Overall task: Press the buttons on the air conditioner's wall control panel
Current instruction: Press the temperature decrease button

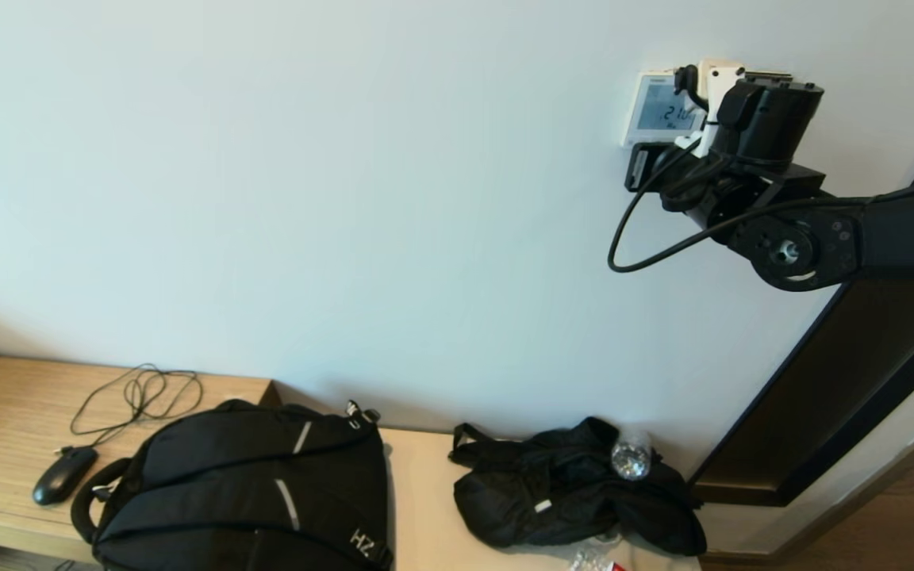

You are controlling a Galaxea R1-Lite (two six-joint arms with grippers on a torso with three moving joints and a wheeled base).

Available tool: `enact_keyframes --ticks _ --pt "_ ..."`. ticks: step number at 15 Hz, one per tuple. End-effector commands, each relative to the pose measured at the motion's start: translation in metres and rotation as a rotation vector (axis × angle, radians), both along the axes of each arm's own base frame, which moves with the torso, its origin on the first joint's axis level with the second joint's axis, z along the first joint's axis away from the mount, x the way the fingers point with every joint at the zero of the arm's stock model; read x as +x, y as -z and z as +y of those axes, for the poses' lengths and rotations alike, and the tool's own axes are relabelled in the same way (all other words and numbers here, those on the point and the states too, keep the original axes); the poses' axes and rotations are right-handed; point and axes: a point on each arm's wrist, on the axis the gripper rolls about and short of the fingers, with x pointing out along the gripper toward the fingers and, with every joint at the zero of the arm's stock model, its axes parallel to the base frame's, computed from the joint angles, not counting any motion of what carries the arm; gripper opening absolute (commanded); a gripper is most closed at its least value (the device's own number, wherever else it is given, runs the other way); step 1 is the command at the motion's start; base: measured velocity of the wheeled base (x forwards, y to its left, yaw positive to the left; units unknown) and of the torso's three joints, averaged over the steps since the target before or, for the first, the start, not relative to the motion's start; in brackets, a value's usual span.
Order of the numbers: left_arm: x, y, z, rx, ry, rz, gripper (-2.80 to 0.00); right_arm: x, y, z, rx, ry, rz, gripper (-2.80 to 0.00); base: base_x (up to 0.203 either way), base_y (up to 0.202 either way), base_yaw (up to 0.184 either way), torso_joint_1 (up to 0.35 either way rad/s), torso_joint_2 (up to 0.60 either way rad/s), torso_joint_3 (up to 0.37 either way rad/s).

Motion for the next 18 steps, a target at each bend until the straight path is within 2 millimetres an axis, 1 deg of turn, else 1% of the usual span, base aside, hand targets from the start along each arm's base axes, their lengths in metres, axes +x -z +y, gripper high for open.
enact_keyframes --ticks 1,7,18 --pt "0.0000 0.0000 0.0000 0.000 -0.001 0.000 -2.80 0.0018 0.0007 0.0012 -0.001 -0.001 0.000 -2.80 0.000 0.000 0.000 0.000 0.00 0.000" --pt "0.0000 0.0000 0.0000 0.000 -0.001 0.000 -2.80 0.0075 0.0037 0.0016 -0.001 0.003 0.003 -2.80 0.000 0.000 0.000 0.000 0.00 0.000" --pt "0.0000 0.0000 0.0000 0.000 -0.001 0.000 -2.80 -0.0004 -0.0006 0.0010 0.006 0.004 -0.007 -2.80 0.000 0.000 0.000 0.000 0.00 0.000"
